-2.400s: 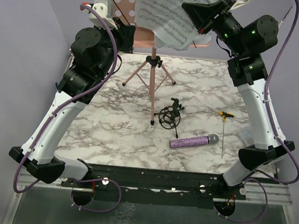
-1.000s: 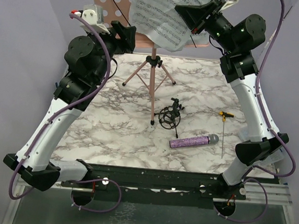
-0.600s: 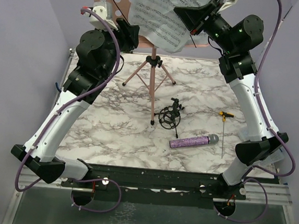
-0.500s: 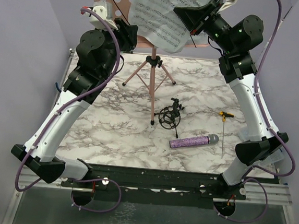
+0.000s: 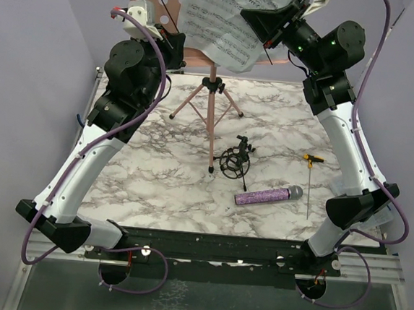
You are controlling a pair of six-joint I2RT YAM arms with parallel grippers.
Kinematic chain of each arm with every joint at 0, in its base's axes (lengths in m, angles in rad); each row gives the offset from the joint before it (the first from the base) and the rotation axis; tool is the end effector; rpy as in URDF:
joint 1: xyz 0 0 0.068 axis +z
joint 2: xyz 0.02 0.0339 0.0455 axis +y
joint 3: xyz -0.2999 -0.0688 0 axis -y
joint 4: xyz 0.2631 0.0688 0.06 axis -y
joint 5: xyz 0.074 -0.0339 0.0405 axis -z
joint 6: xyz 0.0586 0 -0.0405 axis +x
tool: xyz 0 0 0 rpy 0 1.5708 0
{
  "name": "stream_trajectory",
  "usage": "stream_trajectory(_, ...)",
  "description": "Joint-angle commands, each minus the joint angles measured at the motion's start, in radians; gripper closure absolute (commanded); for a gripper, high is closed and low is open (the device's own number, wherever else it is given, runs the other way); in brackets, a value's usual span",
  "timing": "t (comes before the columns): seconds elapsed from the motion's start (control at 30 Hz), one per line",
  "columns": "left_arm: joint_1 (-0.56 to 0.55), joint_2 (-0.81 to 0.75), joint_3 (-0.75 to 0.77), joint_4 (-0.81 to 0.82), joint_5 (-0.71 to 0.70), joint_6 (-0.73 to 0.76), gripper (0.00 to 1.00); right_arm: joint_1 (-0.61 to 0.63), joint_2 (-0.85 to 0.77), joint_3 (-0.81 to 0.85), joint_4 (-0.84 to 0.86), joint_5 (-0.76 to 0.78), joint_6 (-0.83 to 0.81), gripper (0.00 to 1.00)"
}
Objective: Set up the instrument practice props
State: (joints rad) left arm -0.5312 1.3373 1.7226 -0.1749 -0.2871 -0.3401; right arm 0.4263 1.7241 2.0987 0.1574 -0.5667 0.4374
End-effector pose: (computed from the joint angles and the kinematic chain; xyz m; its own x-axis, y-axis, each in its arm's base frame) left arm 0.2664 -0.1373 0.5869 0.0873 -0.4224 -0.9022 0.2930 0.8765 -0.3820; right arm 0.3467 0.1920 0.6246 0.0922 0.4344 -0.8960 -0.8932 0.4337 0.1184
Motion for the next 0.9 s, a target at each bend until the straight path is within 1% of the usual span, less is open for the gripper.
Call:
stream_trajectory(0.0, 0.000, -0.028, -0.003, 0.024, 0.024, 0.006, 1.00, 0.000, -0.013, 0.007, 0.028, -0.020, 0.009, 0.99)
stream_trajectory(0.4, 0.000, -0.095, -0.163, 0.247, 0.092, 0.051, 1.00, 0.000, 0.042, 0.084, 0.028, -0.038, 0.043, 1.00)
stream_trajectory(0.87, 0.000, -0.096, -0.214, 0.325, 0.167, 0.090, 1.00, 0.010, 0.116, 0.174, 0.011, -0.048, 0.061, 1.00)
